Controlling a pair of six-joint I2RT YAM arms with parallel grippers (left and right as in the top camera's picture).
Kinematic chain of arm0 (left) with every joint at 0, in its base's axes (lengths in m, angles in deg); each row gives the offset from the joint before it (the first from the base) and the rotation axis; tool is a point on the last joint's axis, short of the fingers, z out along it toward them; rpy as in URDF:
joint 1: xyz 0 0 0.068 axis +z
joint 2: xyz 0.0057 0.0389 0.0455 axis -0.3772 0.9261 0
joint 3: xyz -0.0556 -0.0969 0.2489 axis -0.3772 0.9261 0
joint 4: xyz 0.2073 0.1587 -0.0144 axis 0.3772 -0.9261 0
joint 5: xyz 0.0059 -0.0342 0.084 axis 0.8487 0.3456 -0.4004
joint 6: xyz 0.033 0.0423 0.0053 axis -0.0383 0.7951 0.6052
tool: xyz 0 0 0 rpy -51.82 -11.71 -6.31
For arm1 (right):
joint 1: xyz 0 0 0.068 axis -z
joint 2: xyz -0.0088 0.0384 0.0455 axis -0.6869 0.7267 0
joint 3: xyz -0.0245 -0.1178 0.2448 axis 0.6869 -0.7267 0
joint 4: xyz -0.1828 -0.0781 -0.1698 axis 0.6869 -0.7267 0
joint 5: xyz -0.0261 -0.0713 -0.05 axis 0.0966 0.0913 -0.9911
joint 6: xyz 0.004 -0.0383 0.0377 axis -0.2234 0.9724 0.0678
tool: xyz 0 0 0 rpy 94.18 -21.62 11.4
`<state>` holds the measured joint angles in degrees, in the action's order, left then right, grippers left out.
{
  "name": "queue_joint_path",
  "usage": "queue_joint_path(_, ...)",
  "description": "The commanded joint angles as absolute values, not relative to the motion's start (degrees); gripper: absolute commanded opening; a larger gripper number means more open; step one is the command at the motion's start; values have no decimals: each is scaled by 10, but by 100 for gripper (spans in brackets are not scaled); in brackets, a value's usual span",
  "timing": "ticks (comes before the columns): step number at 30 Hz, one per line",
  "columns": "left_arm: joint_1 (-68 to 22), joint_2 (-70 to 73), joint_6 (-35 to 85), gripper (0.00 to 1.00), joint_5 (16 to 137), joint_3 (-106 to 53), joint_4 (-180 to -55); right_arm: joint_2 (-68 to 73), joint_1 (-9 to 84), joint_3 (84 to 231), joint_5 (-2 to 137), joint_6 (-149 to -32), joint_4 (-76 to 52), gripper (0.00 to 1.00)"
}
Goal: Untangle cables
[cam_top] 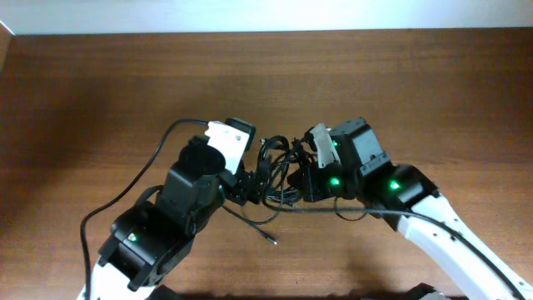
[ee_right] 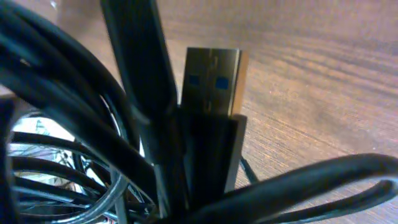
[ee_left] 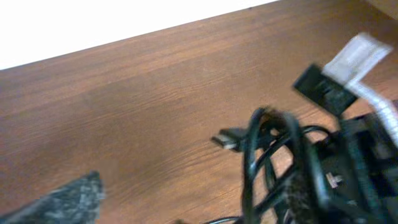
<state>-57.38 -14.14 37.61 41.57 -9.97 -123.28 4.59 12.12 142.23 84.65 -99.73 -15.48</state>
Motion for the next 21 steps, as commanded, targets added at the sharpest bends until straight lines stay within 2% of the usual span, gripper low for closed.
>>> queue_joint_path(1,-572,-147,340,99,409,-112,-1238,-11,124,1420,829,-994,-149,4)
queue_joint_path(6,-572,-166,265,99,409,-112,-1256,-74,124,1420,789,-1010,-148,4)
queue_joint_path(10,-572,-180,250,99,509,-112,-1230,-91,124,1420,735,-1027,-148,4)
queue_joint_path(14,-572,-182,428,99,679,-112,-1217,-91,146,1420,735,-1029,-149,4)
queue_joint_path(15,-572,-182,453,99,690,-112,-1227,-91,154,1420,741,-1029,-149,4)
queue_joint_path(17,-572,-183,491,98,688,-112,-1242,-91,178,1420,771,-1029,-150,4)
queue_joint_path(21,-572,-198,496,99,636,-112,-1241,-92,220,1420,829,-1029,-150,4)
